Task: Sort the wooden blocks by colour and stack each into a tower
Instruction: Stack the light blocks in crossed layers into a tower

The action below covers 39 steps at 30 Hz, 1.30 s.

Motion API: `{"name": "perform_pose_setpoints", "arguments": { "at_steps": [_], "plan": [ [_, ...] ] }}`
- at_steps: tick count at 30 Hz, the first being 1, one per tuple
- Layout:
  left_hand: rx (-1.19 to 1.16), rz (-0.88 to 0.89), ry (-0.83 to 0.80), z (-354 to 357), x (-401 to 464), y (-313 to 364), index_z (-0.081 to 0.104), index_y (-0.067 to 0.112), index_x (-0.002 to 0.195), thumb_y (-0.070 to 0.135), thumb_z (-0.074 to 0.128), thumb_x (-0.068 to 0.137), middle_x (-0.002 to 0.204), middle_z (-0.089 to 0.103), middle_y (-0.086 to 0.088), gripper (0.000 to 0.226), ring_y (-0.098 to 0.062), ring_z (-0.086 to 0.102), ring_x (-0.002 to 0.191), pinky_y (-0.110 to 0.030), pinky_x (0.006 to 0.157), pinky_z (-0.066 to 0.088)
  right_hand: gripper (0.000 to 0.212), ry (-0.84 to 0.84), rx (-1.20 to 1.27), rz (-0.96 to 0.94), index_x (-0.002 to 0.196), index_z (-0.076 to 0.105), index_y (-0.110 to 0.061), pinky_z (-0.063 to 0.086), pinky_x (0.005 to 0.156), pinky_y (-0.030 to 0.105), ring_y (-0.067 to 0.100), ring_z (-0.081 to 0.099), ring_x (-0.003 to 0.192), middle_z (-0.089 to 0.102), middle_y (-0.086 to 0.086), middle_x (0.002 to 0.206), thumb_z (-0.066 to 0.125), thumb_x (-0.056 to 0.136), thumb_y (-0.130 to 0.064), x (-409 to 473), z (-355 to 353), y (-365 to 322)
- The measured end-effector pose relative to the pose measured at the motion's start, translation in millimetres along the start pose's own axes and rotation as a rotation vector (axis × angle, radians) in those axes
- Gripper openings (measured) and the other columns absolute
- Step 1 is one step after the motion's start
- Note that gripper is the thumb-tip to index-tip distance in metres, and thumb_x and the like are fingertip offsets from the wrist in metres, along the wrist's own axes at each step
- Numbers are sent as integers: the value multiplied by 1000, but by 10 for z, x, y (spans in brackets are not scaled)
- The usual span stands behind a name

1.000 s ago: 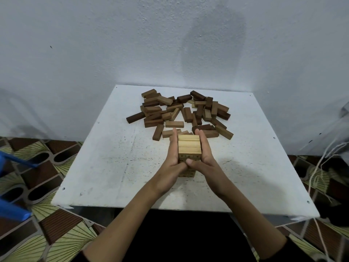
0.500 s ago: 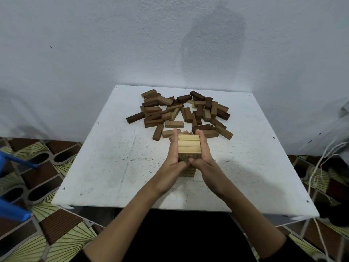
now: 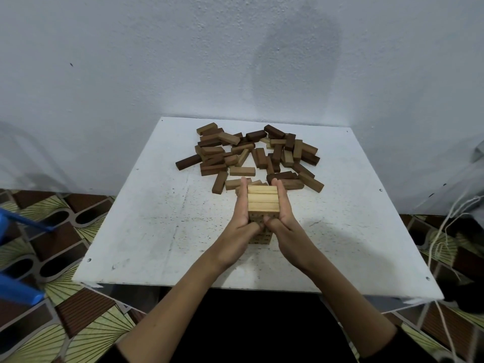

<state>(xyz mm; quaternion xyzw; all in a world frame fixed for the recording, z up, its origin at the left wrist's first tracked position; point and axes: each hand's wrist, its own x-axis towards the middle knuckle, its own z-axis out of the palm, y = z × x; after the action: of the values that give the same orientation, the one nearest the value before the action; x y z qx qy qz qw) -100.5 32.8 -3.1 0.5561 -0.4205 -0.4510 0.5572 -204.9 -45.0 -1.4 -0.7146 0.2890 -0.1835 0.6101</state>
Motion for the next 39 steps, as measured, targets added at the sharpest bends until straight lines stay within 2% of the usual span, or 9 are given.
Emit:
{"name": "perform_pose_setpoints", "arguments": {
  "at_steps": [5, 8, 10, 12, 16, 20, 24, 28, 39],
  "plan": [
    [15, 7, 2, -3, 7, -5, -10, 37, 147, 19, 49, 85, 154, 14, 6, 87, 3, 32, 130, 0, 86, 37, 74, -11, 14, -16, 148, -9, -26, 33, 78, -6, -2, 25, 122, 9, -18, 140, 31, 95, 7, -22, -7, -17],
    [30, 27, -3, -58, 11, -11, -6, 29, 150, 6, 57, 92, 146, 26, 13, 89, 16, 41, 119, -6, 87, 42, 82, -11, -11, -31, 149, -4, -25, 36, 94, 4, -1, 27, 126, 15, -17, 141, 42, 91, 9, -28, -58, -44],
    [91, 53, 25, -139, 24, 0, 0, 30, 150, 20, 72, 81, 150, 24, 15, 101, 10, 33, 132, -14, 102, 38, 87, -8, -24, -41, 149, 2, -26, 39, 95, 10, -12, 35, 120, 20, -18, 143, 52, 87, 8, -26, -136, -64],
    [196, 85, 48, -236, 43, 28, 7, 33, 148, 39, 75, 68, 151, 26, 14, 105, 5, 26, 137, -21, 112, 25, 92, -14, -62, -65, 149, 5, -26, 37, 87, 1, -24, 36, 113, 25, -18, 144, 64, 83, 1, -13, -231, -97],
    [284, 117, 38, -383, 127, 71, 18, 34, 144, 33, 79, 65, 136, 46, 11, 100, 0, 41, 129, -27, 113, 27, 100, -21, -197, -120, 146, 13, -26, 28, 91, -3, -16, 37, 122, 40, -10, 142, 74, 67, -27, 25, -366, -162],
    [325, 116, 14, -448, 193, 87, 19, 34, 144, 24, 80, 65, 130, 52, 8, 100, -2, 45, 126, -22, 111, 31, 95, -25, -254, -136, 140, 15, -35, 31, 86, -3, -5, 40, 123, 46, -9, 134, 79, 70, -24, 69, -397, -170],
    [333, 115, 22, -472, 224, 65, 21, 35, 144, 11, 83, 69, 124, 54, 12, 100, 2, 46, 124, -11, 105, 31, 93, -25, -265, -142, 141, 17, -32, 33, 81, -4, -9, 41, 117, 44, -14, 127, 78, 74, -13, 87, -394, -161],
    [329, 118, 23, -479, 229, 51, 20, 35, 144, 12, 83, 69, 123, 55, 12, 101, -1, 46, 125, -16, 108, 31, 94, -27, -266, -138, 145, 19, -27, 34, 81, -3, -9, 42, 115, 44, -17, 123, 78, 74, -9, 95, -387, -151],
    [311, 140, 9, -461, 235, 42, 19, 30, 146, 7, 81, 70, 119, 56, 11, 101, 1, 48, 123, -12, 106, 32, 91, -21, -293, -158, 146, 21, -24, 37, 82, 0, -6, 44, 114, 45, -10, 122, 76, 75, -5, 105, -378, -166]
  ]
}}
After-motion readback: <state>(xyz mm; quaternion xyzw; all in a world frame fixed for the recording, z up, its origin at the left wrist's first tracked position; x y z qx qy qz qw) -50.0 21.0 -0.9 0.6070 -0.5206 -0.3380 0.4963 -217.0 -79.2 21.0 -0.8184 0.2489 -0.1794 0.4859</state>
